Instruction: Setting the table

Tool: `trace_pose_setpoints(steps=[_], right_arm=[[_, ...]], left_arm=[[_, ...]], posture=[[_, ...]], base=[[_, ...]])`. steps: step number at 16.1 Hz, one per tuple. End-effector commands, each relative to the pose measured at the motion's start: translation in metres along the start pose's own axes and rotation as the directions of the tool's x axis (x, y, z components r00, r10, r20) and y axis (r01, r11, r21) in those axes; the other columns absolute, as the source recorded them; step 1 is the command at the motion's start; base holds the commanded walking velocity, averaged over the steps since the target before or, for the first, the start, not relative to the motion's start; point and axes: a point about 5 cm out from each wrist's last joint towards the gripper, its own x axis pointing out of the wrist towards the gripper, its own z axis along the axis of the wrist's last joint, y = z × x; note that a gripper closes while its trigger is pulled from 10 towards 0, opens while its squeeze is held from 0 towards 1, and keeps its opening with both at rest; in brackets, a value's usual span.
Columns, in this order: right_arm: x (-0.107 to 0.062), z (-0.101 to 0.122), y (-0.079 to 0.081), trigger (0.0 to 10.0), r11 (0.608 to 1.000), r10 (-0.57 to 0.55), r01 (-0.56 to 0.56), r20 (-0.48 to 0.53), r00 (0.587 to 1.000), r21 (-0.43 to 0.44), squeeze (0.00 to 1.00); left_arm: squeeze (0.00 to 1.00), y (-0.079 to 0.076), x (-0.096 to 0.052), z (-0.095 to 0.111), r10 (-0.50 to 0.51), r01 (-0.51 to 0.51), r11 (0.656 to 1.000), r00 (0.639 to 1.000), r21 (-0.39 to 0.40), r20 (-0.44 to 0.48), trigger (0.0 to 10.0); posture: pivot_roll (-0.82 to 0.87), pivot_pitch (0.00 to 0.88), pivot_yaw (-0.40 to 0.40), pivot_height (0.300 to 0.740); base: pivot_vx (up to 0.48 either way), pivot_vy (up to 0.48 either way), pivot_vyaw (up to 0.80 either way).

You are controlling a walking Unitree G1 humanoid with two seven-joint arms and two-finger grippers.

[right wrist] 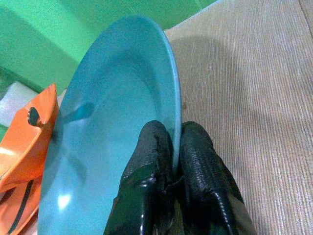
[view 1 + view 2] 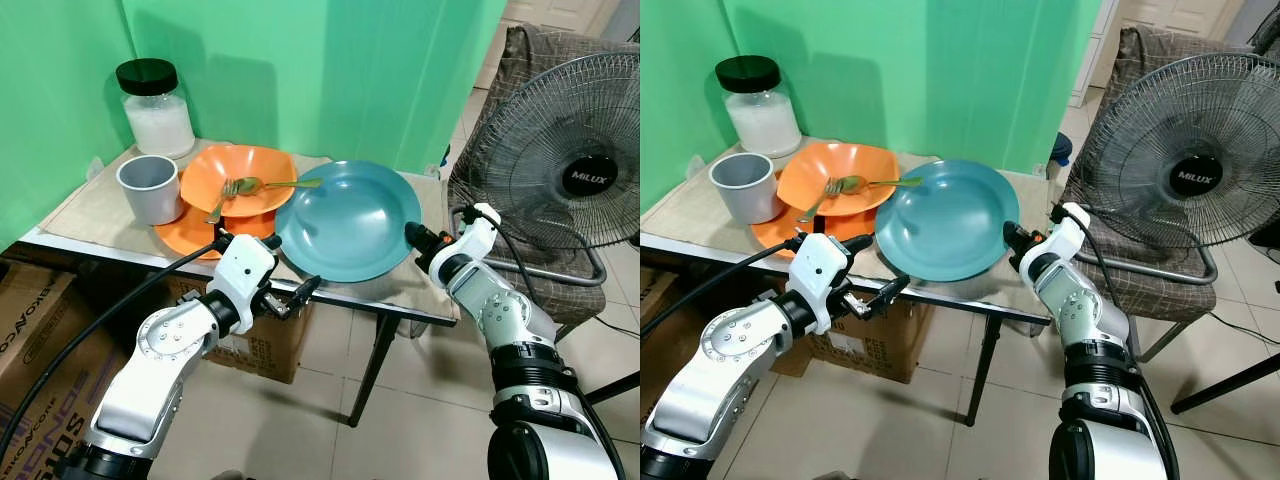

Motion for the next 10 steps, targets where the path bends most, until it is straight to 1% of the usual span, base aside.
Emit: trace_pose_setpoints(steps=[1, 7, 10], right_arm=[[-0.001, -0.001, -0.003, 0.0, 1.000, -0.021, 0.021, -0.009, 1.000, -0.009, 0.00], [-0.004, 0.005, -0.003, 0.0, 1.000, -0.012, 0.012, 0.019, 1.000, 0.013, 0.00], [-0.010, 0.017, -0.002, 0.0, 0.998, 0.031, -0.036, 0.095, 0.995, 0.043, 0.00]], left_arm=[[1.00, 0.001, 0.001, 0.001, -0.005, 0.005, 1.000, 1.000, 0.009, 0.007, 10.0], [1.00, 0.002, 0.002, 0.002, 0.002, -0.002, 1.000, 1.000, 0.008, 0.012, 10.0], [1.00, 0.004, 0.002, 0.003, 0.010, -0.010, 1.000, 1.000, 0.008, 0.014, 10.0]], posture=[[-0.08, 0.000, -0.051, 0.740], [-0.08, 0.000, -0.048, 0.740], [-0.08, 0.000, -0.047, 0.740]], base=[[0.000, 0.000, 0.00], [0.000, 0.000, 0.00], [0.000, 0.000, 0.00]])
